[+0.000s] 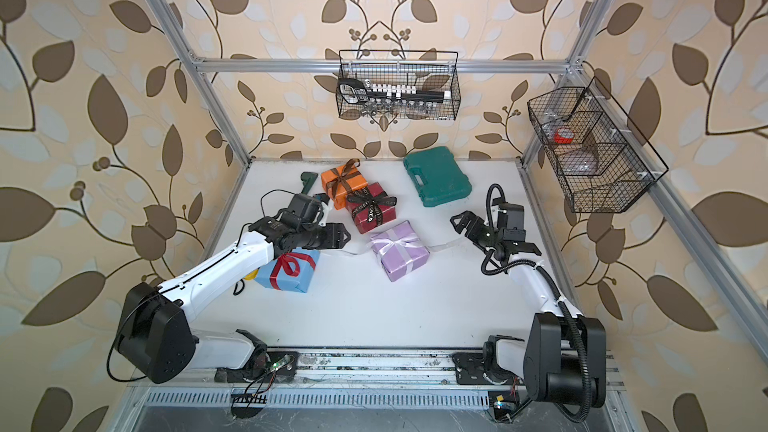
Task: Untie the ribbon bows on the gift boxes
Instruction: Untie the ribbon from the gift box.
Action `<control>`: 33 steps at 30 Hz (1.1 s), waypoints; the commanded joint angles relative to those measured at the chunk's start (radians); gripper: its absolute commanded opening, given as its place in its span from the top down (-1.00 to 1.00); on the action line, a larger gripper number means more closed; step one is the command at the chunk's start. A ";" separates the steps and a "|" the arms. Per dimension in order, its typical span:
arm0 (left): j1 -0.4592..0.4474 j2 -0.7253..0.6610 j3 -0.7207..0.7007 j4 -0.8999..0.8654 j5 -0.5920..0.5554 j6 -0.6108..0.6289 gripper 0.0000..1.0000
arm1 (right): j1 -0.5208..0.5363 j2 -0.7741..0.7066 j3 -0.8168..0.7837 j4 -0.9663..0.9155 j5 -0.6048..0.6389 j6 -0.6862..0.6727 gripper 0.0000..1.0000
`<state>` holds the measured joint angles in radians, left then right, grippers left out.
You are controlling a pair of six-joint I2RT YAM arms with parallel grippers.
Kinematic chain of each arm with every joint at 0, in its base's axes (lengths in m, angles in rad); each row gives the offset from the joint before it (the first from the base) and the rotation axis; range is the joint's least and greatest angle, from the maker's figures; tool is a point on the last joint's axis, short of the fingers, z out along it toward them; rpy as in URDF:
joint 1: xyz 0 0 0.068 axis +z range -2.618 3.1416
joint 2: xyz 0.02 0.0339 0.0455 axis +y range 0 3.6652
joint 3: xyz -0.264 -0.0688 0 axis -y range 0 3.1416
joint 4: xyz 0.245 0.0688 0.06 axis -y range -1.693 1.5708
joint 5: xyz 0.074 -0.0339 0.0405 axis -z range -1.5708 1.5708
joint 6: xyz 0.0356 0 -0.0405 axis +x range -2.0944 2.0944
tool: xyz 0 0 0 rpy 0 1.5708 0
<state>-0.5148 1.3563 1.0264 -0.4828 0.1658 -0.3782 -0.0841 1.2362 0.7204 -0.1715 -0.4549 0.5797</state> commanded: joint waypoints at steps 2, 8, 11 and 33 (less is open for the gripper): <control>-0.100 0.050 0.095 0.026 -0.048 0.070 -0.25 | 0.052 -0.005 0.040 -0.048 -0.023 -0.026 -0.99; -0.209 0.245 0.243 -0.018 -0.058 0.137 0.09 | 0.072 0.013 0.057 -0.052 -0.032 -0.031 -0.99; -0.236 0.326 0.329 -0.062 -0.067 0.163 0.16 | 0.071 0.009 0.048 -0.051 -0.033 -0.031 -0.99; -0.312 0.569 0.528 -0.198 -0.292 0.229 0.71 | 0.071 0.017 0.026 -0.043 -0.042 -0.035 -0.99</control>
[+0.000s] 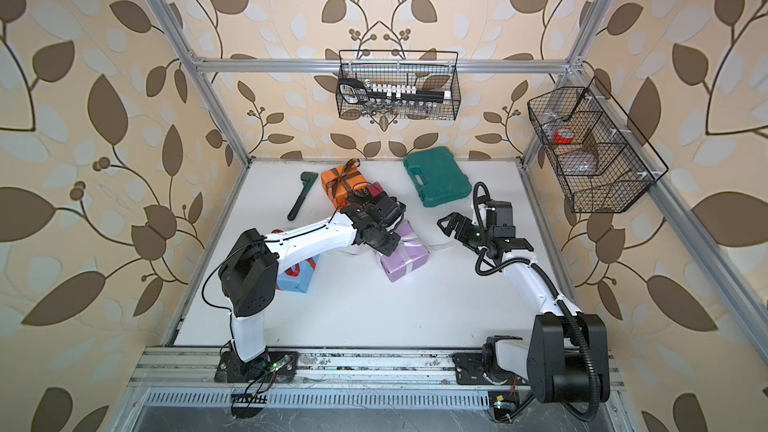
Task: Untie the ribbon bows on the gift boxes
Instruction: Untie the ribbon from the gift box.
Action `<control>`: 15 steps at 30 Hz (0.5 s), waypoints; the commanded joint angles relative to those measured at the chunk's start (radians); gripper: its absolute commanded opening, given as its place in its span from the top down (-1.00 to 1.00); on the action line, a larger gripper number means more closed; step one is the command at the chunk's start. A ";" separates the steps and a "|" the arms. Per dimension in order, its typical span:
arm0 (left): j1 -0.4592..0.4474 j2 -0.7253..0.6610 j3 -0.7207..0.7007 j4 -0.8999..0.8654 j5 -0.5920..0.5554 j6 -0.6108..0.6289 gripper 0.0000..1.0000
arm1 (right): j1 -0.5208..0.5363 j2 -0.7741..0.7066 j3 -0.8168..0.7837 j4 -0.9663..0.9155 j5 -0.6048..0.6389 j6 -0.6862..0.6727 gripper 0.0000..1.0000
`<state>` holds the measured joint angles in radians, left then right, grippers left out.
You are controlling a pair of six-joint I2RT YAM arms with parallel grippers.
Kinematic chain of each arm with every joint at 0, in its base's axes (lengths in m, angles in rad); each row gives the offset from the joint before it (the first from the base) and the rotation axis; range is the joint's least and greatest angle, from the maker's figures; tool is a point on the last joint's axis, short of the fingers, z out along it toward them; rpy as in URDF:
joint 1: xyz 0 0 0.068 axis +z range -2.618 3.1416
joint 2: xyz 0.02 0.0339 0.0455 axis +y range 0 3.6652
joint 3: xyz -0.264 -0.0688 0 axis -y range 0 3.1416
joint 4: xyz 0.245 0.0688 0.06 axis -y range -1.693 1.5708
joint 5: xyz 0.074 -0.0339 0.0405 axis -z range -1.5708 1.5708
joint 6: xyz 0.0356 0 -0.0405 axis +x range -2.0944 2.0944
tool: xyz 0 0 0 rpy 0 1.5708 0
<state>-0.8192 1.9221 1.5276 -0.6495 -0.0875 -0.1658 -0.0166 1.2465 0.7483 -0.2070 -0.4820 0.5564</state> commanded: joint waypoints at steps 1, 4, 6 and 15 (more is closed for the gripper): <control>-0.008 0.002 0.026 -0.032 -0.033 0.017 0.76 | 0.004 0.005 -0.004 -0.007 -0.016 -0.013 -0.99; -0.008 -0.022 0.022 -0.034 -0.010 0.006 0.99 | 0.004 0.002 -0.005 -0.005 -0.020 -0.011 -0.99; -0.010 -0.049 0.010 -0.028 0.028 0.001 1.00 | 0.004 0.000 -0.004 -0.002 -0.033 -0.008 -0.99; -0.017 -0.240 -0.225 0.105 0.233 -0.050 1.00 | 0.039 -0.007 0.015 0.014 -0.079 0.005 -0.99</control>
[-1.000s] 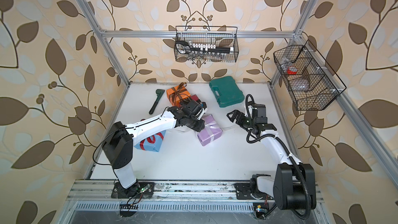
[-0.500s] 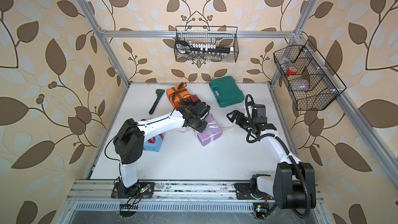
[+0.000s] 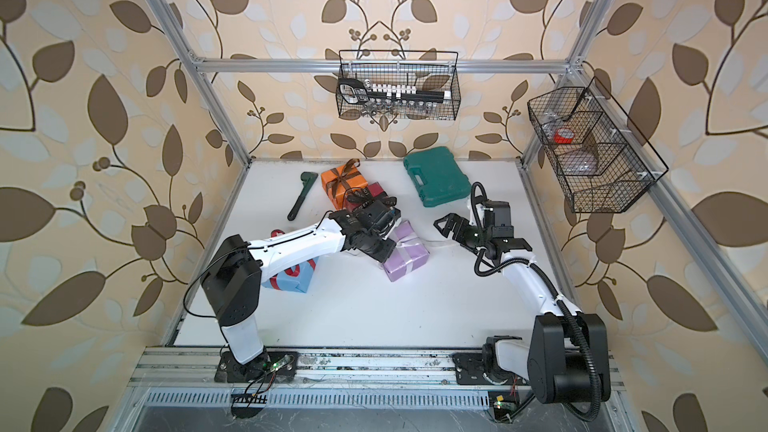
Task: Untie the ribbon bows on the gift boxes
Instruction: Untie the ribbon from the gift box.
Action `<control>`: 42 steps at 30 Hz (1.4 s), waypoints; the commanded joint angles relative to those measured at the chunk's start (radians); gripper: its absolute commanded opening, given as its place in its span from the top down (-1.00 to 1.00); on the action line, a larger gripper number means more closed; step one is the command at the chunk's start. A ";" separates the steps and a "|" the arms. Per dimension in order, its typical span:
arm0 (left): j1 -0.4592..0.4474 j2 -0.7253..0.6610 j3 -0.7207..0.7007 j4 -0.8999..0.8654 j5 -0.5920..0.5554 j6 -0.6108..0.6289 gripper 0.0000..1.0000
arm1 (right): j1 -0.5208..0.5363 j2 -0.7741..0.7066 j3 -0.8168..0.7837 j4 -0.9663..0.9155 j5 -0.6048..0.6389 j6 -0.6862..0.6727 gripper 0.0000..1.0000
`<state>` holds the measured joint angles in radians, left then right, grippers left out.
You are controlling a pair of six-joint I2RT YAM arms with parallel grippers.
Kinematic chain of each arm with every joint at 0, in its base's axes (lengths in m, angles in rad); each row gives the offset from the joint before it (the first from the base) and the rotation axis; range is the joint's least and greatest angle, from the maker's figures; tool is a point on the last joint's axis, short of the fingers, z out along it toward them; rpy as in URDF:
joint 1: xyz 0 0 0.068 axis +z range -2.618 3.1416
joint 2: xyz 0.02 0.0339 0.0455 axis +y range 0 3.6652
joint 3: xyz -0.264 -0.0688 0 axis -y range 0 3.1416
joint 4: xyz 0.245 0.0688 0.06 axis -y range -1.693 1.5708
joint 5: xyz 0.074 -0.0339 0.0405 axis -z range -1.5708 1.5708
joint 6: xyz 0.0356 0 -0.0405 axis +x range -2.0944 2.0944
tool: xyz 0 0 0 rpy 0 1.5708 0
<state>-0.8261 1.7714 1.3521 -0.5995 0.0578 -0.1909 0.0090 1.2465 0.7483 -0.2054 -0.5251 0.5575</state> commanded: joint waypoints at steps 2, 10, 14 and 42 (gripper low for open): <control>-0.010 -0.124 -0.106 0.075 0.075 -0.031 1.00 | 0.029 -0.002 0.018 0.027 -0.058 0.015 -0.87; -0.011 -0.135 -0.173 0.039 -0.027 -0.066 1.00 | 0.160 0.031 0.068 0.006 -0.019 0.017 -0.29; 0.001 -0.176 -0.218 0.033 -0.109 -0.111 1.00 | 0.214 0.041 0.078 0.012 -0.013 0.020 -0.23; 0.135 -0.220 -0.331 0.031 -0.107 -0.228 -0.29 | 0.405 0.271 0.155 0.125 0.063 0.155 0.20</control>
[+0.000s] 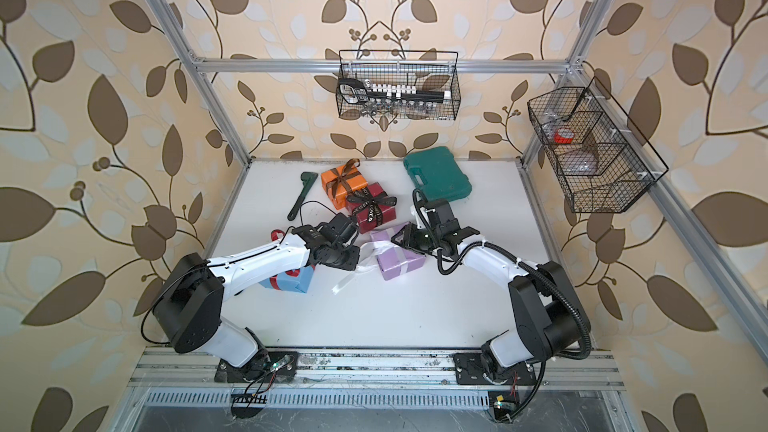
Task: Untie the ribbon bows on the gift boxes
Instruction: Untie the ribbon from the gift box.
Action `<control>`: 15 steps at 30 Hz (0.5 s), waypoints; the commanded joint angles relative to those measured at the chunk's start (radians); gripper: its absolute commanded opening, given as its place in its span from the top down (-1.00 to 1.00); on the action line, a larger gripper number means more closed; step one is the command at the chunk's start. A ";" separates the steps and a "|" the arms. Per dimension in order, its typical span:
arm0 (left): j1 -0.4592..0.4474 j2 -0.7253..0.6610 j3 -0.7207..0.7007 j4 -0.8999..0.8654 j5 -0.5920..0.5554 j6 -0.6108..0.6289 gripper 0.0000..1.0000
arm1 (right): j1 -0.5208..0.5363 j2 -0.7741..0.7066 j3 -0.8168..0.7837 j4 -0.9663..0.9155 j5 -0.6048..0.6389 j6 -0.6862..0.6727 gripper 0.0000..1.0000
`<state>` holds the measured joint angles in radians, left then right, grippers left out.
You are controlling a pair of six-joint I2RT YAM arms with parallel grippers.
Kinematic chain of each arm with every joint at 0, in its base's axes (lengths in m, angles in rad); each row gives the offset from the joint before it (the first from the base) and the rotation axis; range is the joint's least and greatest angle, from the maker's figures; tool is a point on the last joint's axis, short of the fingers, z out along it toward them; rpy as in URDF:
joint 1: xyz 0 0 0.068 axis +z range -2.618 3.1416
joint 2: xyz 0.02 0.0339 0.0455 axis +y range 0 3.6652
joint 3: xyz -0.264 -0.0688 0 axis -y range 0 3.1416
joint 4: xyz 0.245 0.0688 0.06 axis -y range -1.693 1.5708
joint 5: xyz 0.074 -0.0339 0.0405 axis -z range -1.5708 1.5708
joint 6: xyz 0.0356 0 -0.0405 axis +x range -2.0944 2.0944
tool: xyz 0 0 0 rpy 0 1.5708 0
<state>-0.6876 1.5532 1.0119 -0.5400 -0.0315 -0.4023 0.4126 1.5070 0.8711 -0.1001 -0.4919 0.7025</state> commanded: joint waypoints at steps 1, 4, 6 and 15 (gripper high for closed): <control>-0.004 -0.007 0.021 -0.037 -0.023 -0.015 -0.50 | 0.001 0.008 0.036 0.014 0.037 0.004 0.20; 0.001 -0.032 0.058 -0.025 -0.011 0.013 -0.68 | 0.000 -0.008 0.043 -0.010 0.061 -0.018 0.20; 0.002 -0.038 0.086 0.003 0.008 0.047 -0.67 | -0.001 -0.026 0.043 -0.027 0.083 -0.031 0.20; 0.004 0.125 0.289 0.044 0.076 0.167 -0.40 | -0.060 -0.120 0.001 -0.058 0.092 -0.049 0.21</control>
<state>-0.6865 1.6279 1.2549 -0.5095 -0.0067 -0.3004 0.3698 1.4185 0.8845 -0.1371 -0.4137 0.6750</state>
